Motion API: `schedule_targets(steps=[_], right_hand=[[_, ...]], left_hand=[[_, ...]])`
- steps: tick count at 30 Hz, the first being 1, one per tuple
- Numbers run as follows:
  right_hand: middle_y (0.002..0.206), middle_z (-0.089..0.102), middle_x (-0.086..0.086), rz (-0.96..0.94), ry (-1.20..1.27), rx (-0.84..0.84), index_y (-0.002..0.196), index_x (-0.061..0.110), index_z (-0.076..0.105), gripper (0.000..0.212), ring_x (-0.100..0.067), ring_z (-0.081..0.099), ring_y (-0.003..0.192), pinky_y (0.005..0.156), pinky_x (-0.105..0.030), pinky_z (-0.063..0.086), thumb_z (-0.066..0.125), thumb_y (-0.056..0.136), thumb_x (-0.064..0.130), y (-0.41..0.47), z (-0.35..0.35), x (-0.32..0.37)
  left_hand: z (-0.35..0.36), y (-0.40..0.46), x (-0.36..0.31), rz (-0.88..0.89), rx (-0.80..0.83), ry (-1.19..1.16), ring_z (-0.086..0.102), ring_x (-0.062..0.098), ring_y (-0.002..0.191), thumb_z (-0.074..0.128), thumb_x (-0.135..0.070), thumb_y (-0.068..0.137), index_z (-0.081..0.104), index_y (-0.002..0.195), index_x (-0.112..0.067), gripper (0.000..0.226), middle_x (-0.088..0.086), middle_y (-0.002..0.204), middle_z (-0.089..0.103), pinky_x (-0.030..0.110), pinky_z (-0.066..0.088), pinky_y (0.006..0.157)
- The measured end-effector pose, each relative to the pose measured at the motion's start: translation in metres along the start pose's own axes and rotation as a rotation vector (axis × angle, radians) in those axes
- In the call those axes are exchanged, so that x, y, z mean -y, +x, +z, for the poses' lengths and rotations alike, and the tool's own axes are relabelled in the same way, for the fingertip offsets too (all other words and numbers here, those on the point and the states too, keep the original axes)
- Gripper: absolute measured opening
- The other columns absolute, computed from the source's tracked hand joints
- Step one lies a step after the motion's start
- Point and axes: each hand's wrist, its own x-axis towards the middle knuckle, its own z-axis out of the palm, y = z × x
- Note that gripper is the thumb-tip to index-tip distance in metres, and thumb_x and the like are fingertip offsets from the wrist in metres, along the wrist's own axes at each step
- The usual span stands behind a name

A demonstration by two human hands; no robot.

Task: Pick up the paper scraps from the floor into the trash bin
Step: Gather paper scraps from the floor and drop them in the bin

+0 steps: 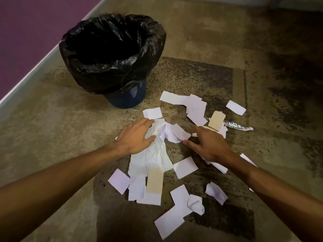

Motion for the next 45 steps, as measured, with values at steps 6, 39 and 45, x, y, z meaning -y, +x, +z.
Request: schedule_targets(steps=[6,39,45], right_hand=[[0.154,0.040,-0.001,-0.041,-0.021,-0.002,0.152,0.024,0.028,0.080,-0.025,0.046,0.134,0.097,-0.042,0.046,0.050,0.088,0.066,0.032,0.019,0.017],[0.071,0.068,-0.006,-0.015,0.492,-0.452,0.077,0.006,0.068,0.027,-0.024,0.062,0.063,0.060,-0.040,0.052,0.066,0.086,0.031,0.044,-0.102,0.033],[0.093,0.073,0.002,-0.124,0.566,-0.560,0.110,0.010,0.072,0.023,-0.012,0.071,0.074,0.067,-0.038,0.063,0.067,0.089,0.020,0.050,-0.186,0.071]], left_hand=[[0.015,0.031,0.014,-0.126,0.081,0.079,0.042,0.025,0.133,0.053,-0.058,0.088,0.034,0.146,-0.015,0.074,0.006,0.151,0.039,0.042,0.042,0.104],[-0.123,0.015,-0.013,0.068,-0.423,-0.239,0.060,0.003,0.070,0.069,-0.020,0.084,0.075,0.088,-0.023,0.008,-0.016,0.073,0.062,0.028,0.051,0.068],[-0.203,0.010,-0.015,0.083,-0.609,-0.296,0.062,0.002,0.067,0.068,-0.020,0.086,0.075,0.091,-0.019,0.009,-0.014,0.070,0.064,0.026,0.051,0.067]])
